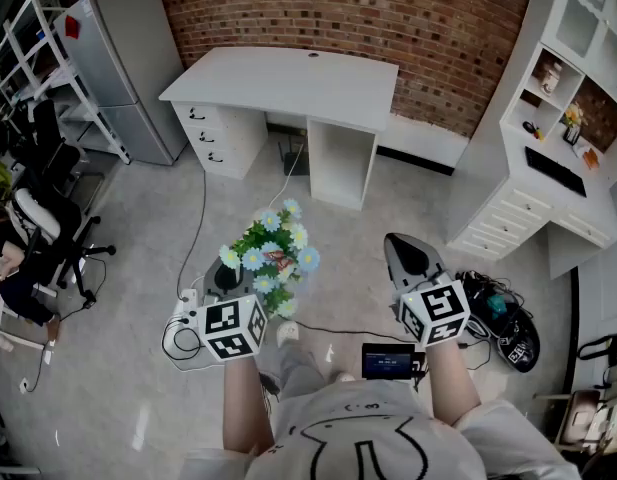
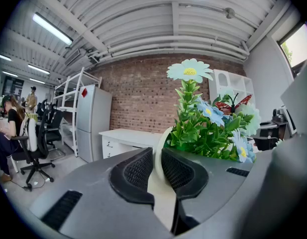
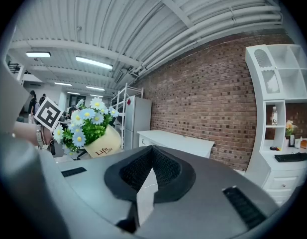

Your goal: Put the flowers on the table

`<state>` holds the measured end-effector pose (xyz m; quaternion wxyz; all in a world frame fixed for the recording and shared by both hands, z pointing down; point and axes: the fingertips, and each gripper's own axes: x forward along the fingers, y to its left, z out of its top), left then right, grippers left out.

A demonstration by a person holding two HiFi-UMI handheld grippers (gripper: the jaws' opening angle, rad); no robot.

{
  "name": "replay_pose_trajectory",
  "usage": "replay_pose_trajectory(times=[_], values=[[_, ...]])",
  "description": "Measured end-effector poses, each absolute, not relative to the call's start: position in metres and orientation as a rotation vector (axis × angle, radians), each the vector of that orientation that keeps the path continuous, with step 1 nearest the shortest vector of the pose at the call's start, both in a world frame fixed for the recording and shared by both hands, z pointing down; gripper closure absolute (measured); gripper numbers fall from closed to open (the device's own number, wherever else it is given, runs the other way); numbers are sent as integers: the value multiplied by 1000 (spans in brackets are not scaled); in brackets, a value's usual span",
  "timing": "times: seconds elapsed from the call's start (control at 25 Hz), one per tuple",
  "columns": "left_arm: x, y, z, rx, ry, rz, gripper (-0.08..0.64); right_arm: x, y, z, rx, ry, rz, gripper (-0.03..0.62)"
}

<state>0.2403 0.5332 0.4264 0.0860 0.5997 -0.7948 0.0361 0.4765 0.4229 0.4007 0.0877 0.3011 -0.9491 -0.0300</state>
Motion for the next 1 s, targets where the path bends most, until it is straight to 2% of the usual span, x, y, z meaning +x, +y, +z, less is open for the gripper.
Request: replay_pose_trajectory(times=[0.52,1.0], values=[[154,460,407,1831,-2365,70,499,408,359,385,968,-2797,-111,578],[39,398,396,1935,-2306,91,499,288,317,383,1040,-2790,-93,578]])
